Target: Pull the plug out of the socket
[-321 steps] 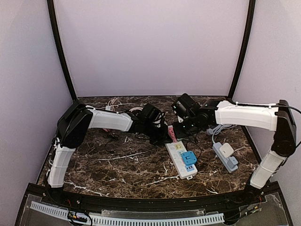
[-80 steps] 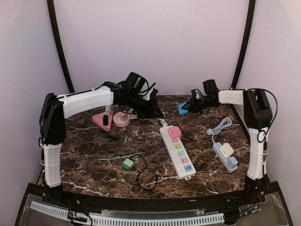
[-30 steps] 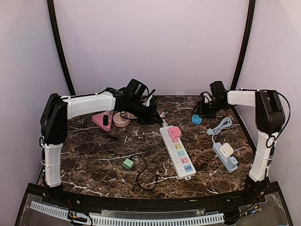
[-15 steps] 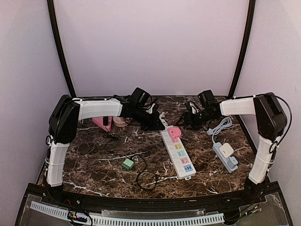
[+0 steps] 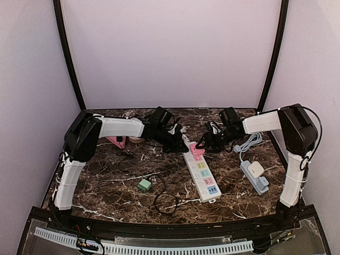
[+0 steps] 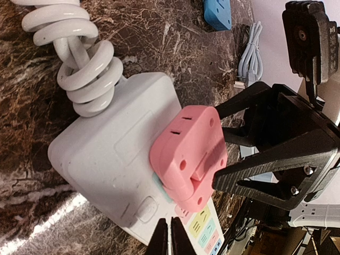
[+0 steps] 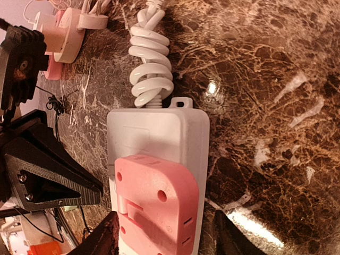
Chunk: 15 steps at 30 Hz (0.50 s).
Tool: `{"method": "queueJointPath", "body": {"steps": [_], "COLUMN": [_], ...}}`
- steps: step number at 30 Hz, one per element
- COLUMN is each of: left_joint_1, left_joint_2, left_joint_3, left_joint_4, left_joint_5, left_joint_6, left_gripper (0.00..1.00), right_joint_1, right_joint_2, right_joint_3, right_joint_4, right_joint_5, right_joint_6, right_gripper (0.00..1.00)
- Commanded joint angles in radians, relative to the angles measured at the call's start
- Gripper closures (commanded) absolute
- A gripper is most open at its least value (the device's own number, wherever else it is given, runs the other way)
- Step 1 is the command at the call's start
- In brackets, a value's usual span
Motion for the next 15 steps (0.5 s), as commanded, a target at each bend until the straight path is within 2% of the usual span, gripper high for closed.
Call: {"method": "queueJointPath", "body": {"steps": [1, 6, 15], "left_joint_1": [-0.001, -0.001, -0.001], "left_joint_2": [0.015, 0.028, 0.029], "left_joint_3": [0.030, 0.034, 0.033], "left_joint_4": [0.011, -0.007, -0.025], "left_joint_5": [0.007, -0.005, -0.016], "left_joint_6": [-0.003, 0.004, 0.016], "left_gripper": [0.97, 0.97, 0.97], "right_joint_1": [0.010, 0.015, 0.024], "right_joint_2": [0.005, -0.036, -0.104], "right_joint_3": [0.009, 0.015, 0.014], "right_joint_4": [0.003, -0.024, -0.043], "right_joint_5": [-0.021, -0.029, -0.029], "right_joint_6": [-0.001, 0.000, 0.015], "right_gripper": [0.48, 0.52, 0.53]}}
